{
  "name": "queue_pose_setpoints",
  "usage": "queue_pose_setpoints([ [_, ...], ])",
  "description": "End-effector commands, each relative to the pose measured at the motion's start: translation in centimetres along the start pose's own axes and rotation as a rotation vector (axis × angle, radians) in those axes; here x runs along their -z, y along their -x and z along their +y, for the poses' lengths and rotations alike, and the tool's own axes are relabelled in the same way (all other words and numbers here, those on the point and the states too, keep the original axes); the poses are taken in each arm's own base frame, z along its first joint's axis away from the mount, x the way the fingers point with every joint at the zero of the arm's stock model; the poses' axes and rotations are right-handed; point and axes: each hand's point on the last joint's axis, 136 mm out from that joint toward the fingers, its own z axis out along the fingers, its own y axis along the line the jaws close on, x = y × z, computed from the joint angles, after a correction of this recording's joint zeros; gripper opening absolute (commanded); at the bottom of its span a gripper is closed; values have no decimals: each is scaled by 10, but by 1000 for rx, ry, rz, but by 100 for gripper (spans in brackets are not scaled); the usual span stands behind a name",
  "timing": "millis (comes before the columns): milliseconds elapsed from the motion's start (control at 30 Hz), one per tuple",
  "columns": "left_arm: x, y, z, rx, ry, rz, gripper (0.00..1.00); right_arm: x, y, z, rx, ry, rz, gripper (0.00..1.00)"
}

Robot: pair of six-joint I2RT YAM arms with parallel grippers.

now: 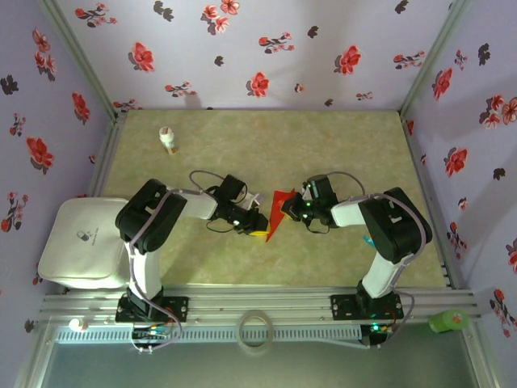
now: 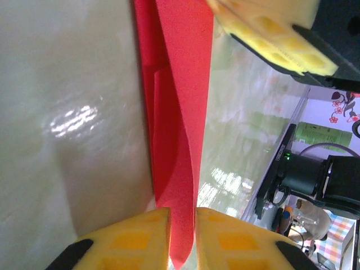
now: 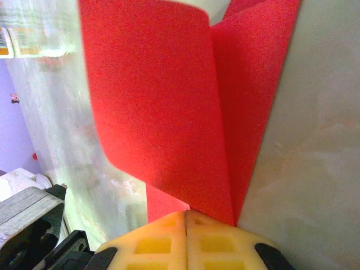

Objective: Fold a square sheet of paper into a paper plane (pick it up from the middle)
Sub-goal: Fold the wing for the fifth time at the center of the table.

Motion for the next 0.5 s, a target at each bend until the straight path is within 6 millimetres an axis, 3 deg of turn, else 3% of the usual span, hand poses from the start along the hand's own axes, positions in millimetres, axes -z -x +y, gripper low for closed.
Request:
queue_pose_setpoints([
  [0,7,-8,1,12,51,10,22,-7,-8,-43,-49,-157,3,7],
  [467,16,19,-29,-64,40,-98,28,-5,-10,-45,-46,-169,2,7],
])
